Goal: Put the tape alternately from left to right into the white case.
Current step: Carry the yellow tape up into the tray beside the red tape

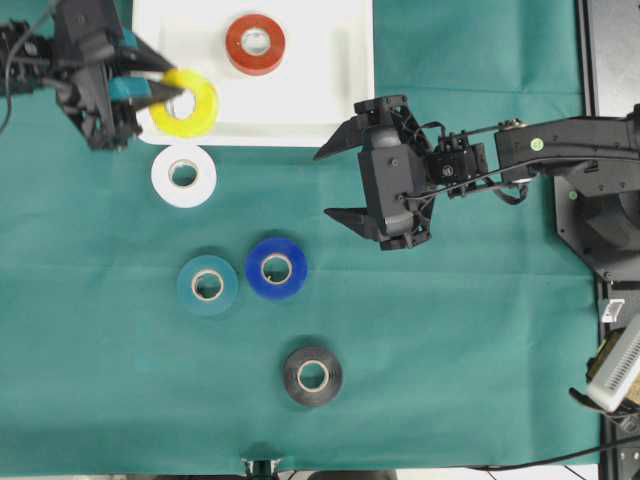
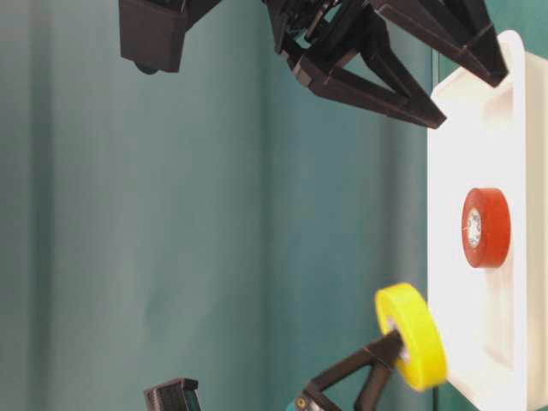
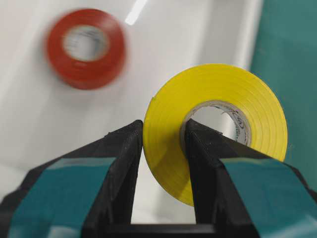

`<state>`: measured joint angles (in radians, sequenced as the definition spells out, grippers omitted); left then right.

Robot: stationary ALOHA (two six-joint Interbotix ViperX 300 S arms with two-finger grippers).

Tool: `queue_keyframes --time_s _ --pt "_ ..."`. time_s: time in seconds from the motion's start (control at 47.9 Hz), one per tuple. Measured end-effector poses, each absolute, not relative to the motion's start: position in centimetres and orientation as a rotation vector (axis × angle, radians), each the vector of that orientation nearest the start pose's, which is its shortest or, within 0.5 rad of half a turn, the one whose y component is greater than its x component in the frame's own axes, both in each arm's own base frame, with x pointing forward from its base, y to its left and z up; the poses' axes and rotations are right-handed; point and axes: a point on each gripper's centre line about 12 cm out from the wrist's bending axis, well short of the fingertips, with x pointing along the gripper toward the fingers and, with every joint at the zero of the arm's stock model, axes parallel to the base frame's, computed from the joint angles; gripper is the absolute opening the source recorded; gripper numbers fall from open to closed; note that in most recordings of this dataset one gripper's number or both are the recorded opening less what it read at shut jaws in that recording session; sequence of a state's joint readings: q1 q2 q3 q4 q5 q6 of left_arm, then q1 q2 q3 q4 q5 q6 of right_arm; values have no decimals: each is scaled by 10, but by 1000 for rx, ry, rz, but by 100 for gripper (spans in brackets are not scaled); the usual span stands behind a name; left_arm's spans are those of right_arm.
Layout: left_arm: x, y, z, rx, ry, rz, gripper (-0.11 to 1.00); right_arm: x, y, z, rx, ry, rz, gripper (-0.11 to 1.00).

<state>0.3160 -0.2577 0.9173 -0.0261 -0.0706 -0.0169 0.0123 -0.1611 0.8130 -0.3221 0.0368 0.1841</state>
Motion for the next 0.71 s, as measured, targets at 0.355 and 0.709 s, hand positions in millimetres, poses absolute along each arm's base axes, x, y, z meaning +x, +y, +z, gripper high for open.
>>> queue_keyframes --time_s 0.355,0.709 --pt "286 156 172 -176 534 501 25 341 3 176 -142 684 49 84" --pt "297 167 159 -185 556 511 25 341 3 176 -142 683 49 84"
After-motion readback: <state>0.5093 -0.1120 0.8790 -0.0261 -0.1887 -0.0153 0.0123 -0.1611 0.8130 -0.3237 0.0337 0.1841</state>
